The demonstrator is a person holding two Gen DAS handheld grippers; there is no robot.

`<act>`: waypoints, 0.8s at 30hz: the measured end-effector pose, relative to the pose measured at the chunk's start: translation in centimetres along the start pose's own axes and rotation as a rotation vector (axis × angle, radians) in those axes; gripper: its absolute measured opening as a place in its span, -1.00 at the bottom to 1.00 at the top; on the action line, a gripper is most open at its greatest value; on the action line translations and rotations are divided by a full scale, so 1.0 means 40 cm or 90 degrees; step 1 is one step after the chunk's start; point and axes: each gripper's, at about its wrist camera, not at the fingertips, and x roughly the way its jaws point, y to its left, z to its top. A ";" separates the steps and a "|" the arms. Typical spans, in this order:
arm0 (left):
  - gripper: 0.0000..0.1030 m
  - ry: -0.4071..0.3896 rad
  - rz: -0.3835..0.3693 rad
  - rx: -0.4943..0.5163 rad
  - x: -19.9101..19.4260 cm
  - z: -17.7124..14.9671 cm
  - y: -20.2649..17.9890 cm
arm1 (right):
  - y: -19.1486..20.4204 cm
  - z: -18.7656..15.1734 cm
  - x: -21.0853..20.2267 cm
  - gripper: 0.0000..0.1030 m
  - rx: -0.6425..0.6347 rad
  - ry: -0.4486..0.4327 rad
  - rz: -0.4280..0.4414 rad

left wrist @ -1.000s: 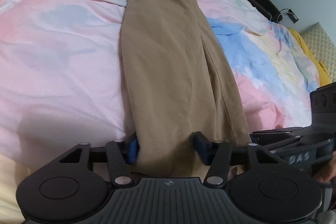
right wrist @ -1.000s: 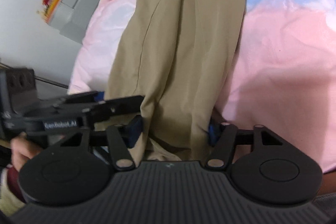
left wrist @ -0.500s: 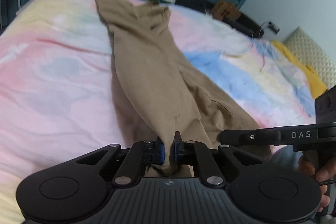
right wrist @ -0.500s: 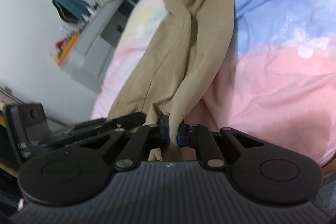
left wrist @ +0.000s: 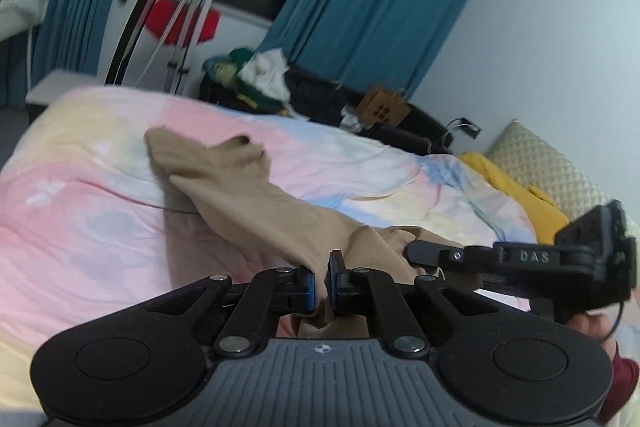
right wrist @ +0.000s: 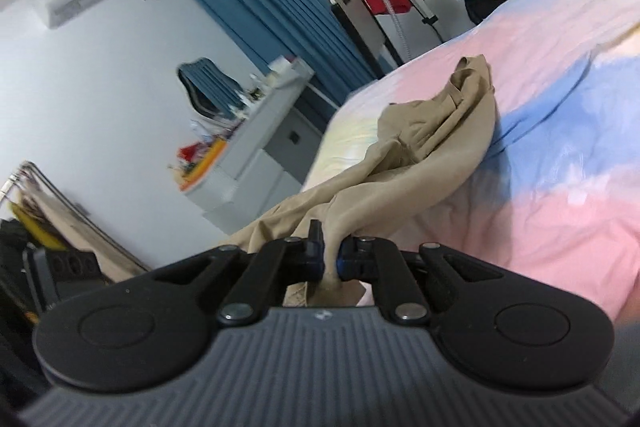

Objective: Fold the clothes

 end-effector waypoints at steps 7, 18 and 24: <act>-0.87 0.005 -0.001 0.009 -0.064 -0.161 -0.045 | -0.028 -0.123 -0.081 -0.83 0.038 0.010 0.025; -0.84 -0.046 0.077 0.092 0.088 0.025 -0.011 | -0.034 0.056 0.087 -0.82 -0.022 -0.025 -0.006; -0.83 -0.038 0.121 0.106 0.270 0.146 0.063 | -0.093 0.173 0.229 -0.82 -0.023 -0.031 -0.050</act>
